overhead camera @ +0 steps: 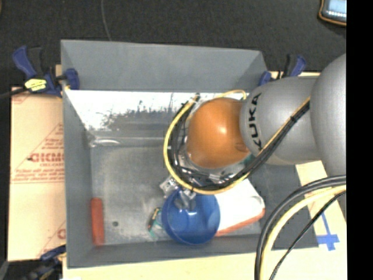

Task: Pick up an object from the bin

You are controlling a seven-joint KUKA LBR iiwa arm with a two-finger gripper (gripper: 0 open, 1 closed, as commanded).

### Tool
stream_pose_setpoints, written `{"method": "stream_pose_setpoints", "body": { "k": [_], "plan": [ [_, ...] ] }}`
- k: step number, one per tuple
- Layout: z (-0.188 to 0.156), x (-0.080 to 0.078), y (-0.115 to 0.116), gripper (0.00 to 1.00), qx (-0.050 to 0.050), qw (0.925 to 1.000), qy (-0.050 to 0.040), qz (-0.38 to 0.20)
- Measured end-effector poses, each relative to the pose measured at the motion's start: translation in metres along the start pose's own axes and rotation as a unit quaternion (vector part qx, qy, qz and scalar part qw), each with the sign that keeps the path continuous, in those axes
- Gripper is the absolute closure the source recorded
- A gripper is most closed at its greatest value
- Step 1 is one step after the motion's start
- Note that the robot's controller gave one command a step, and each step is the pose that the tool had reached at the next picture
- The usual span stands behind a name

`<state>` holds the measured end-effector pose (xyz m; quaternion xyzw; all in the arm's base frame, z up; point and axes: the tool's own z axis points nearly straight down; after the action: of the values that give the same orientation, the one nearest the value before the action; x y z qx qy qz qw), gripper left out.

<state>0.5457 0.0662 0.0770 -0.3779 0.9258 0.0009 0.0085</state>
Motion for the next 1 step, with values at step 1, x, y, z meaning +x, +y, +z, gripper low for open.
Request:
{"method": "stream_pose_setpoints", "body": {
  "k": [1],
  "plan": [
    [-0.0004, 0.0000, 0.0000, 1.00, 0.000, 1.0000, -0.0001, 0.000]
  ]
}}
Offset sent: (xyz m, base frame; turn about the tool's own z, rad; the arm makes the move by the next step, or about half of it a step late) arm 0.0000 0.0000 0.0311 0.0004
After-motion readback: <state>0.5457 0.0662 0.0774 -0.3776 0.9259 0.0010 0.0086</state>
